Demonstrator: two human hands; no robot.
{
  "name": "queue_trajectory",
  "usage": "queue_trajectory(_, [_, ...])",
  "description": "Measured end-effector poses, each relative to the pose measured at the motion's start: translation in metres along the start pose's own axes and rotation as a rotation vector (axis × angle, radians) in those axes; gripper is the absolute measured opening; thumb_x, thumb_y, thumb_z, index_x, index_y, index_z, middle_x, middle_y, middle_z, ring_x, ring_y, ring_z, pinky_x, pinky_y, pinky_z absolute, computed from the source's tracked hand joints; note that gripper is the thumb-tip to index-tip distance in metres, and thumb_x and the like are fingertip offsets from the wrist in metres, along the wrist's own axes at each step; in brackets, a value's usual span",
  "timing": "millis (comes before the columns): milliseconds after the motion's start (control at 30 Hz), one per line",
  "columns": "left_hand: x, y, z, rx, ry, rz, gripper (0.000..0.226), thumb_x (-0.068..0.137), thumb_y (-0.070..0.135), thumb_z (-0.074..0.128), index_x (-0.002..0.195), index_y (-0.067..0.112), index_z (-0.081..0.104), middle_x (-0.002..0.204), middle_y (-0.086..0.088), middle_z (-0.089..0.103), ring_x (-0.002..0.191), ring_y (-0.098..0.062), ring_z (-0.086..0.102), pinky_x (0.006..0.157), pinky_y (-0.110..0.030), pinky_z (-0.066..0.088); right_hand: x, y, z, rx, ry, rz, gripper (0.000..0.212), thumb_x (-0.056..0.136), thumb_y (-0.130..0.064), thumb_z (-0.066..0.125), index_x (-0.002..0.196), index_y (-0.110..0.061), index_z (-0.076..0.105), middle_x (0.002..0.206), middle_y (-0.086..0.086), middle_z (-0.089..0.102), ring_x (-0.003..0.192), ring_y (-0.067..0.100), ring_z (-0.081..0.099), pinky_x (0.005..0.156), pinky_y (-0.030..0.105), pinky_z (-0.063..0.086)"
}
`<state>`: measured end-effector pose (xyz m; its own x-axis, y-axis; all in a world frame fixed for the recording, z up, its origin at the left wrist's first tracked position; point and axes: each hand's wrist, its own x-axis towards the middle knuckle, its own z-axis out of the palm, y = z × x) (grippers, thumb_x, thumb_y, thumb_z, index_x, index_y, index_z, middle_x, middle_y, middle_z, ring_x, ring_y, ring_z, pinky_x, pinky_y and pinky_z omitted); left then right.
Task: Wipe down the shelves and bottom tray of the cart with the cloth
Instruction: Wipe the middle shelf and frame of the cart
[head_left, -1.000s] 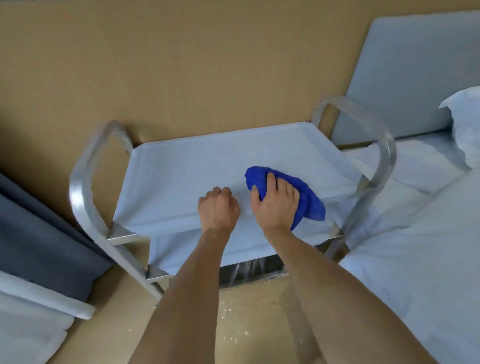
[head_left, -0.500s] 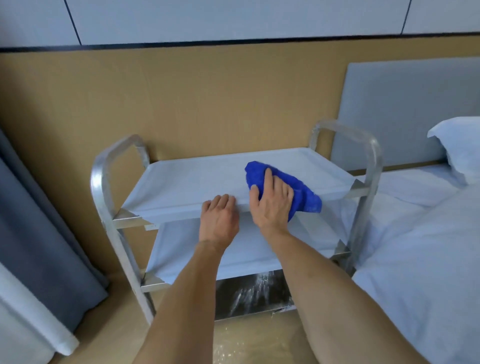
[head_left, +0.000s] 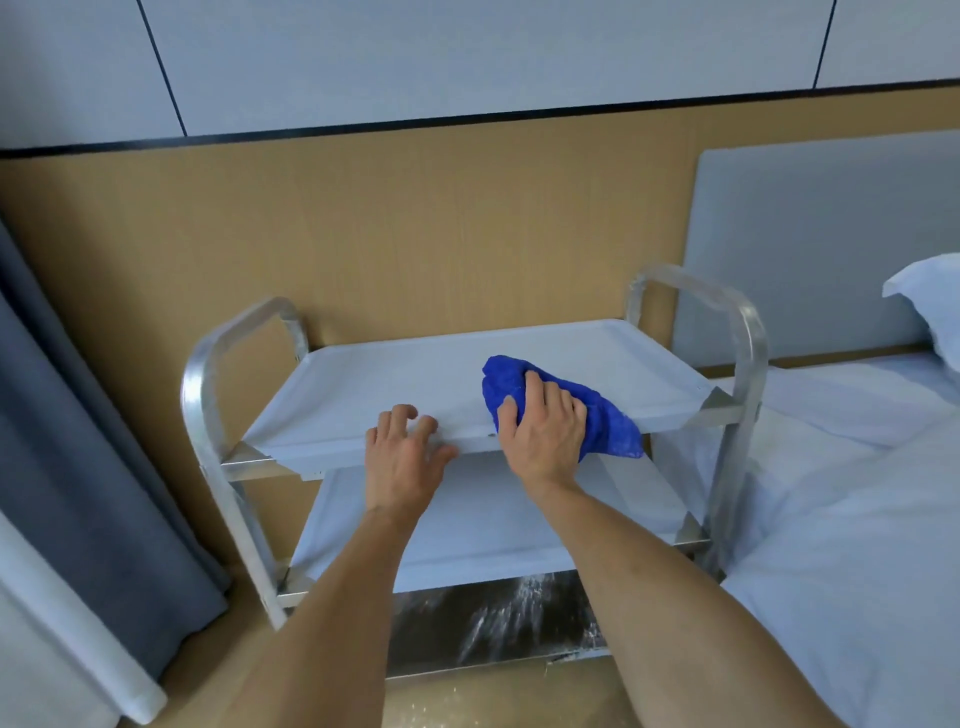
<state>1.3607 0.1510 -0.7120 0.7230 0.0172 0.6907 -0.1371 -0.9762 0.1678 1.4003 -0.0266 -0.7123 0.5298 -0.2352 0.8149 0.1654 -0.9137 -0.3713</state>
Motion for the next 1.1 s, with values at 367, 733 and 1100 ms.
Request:
queue_trajectory(367, [-0.047,0.068,0.009,-0.192,-0.028,-0.697,0.059,0.096,0.018,0.043,0.147,-0.006,0.028,0.158,-0.031,0.008,0.132,-0.043,0.04,0.108,-0.043,0.037,-0.005,-0.005,-0.002,0.056,0.006,0.049,0.043,0.094,-0.038,0.047,0.122,-0.008,0.061,0.094,0.006,0.067,0.089,0.028,0.059,0.086,0.042,0.042])
queue_trajectory(733, [-0.011,0.098,-0.016,-1.21,0.248,-1.04,0.009,0.083,0.003,0.061,0.08,0.01,0.064,0.072,-0.003,0.064,0.063,-0.014,0.057,0.064,-0.025,0.047,-0.015,0.021,-0.04,0.07,-0.054,0.212,0.036,0.102,-0.031,0.04,0.121,-0.007,0.058,0.102,0.01,0.069,0.094,0.031,0.062,0.084,0.047,0.047])
queue_trajectory(1100, [0.002,0.111,-0.033,-0.813,0.081,-0.633,0.021,0.096,0.019,0.046,0.097,0.009,0.065,0.094,-0.006,0.069,0.083,-0.025,0.066,0.075,-0.035,0.052,0.029,0.042,-0.076,0.276,0.168,0.646,0.04,0.106,-0.025,0.041,0.139,-0.004,0.046,0.123,0.019,0.056,0.112,0.035,0.053,0.09,0.042,0.043])
